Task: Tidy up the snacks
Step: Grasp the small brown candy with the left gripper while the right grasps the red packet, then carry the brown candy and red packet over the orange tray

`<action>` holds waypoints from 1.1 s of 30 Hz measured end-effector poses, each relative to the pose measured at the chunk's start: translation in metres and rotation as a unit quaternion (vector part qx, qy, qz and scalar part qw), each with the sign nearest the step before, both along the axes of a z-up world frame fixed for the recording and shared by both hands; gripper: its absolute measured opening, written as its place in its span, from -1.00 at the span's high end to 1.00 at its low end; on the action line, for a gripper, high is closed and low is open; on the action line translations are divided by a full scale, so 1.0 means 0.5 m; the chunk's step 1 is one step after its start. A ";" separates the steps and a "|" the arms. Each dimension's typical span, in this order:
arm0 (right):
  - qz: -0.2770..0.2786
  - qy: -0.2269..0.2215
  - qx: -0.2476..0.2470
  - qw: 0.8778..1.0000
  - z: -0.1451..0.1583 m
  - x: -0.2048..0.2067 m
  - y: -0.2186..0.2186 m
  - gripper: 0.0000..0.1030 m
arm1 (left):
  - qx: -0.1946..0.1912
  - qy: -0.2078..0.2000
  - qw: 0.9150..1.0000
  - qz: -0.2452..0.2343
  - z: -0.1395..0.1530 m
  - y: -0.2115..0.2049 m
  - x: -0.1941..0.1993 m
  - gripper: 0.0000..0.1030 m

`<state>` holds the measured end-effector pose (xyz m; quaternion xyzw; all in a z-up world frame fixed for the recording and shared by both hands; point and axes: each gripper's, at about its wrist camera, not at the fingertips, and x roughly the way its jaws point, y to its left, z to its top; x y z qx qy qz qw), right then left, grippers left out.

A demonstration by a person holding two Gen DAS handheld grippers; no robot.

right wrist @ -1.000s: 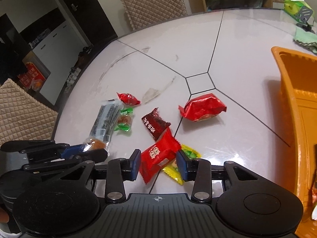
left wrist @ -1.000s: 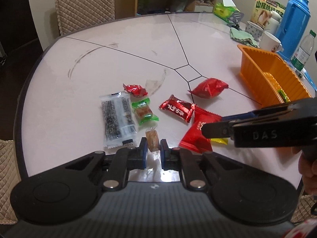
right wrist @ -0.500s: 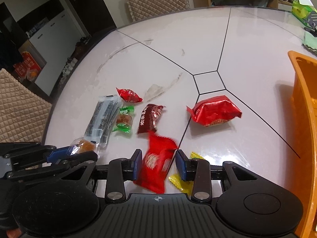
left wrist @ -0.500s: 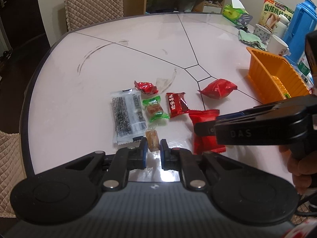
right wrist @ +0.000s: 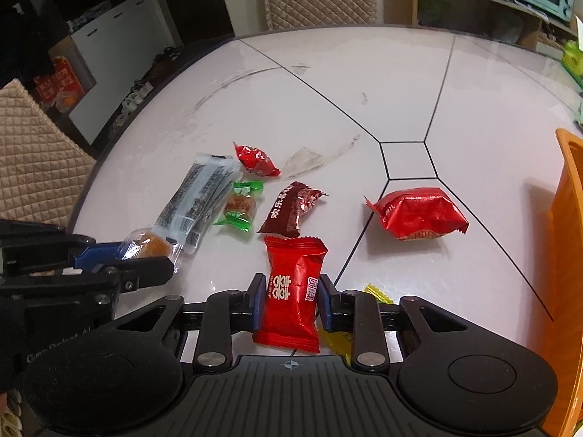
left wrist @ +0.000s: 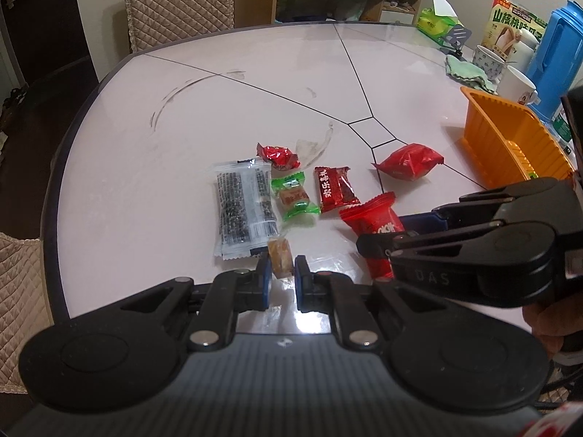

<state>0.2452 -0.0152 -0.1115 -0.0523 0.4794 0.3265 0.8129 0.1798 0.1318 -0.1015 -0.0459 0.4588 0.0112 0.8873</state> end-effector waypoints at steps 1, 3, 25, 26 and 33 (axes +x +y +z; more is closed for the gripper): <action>0.003 -0.003 0.000 1.000 0.001 -0.002 0.000 0.49 | 0.000 0.000 1.000 0.000 0.000 0.000 0.000 0.78; 0.005 -0.001 0.003 1.000 0.003 -0.004 -0.002 0.51 | 0.000 0.000 1.000 0.000 0.000 0.000 0.000 0.78; -0.017 0.014 0.085 0.996 0.103 -0.080 -0.132 0.52 | -0.013 -0.035 0.999 -0.022 0.086 -0.070 -0.084 0.78; -0.019 0.014 0.087 0.996 0.108 -0.085 -0.141 0.52 | -0.015 -0.037 0.999 -0.027 0.091 -0.080 -0.088 0.78; -0.043 0.013 0.101 0.994 0.136 -0.122 -0.223 0.53 | -0.032 -0.049 0.996 -0.068 0.124 -0.157 -0.107 0.78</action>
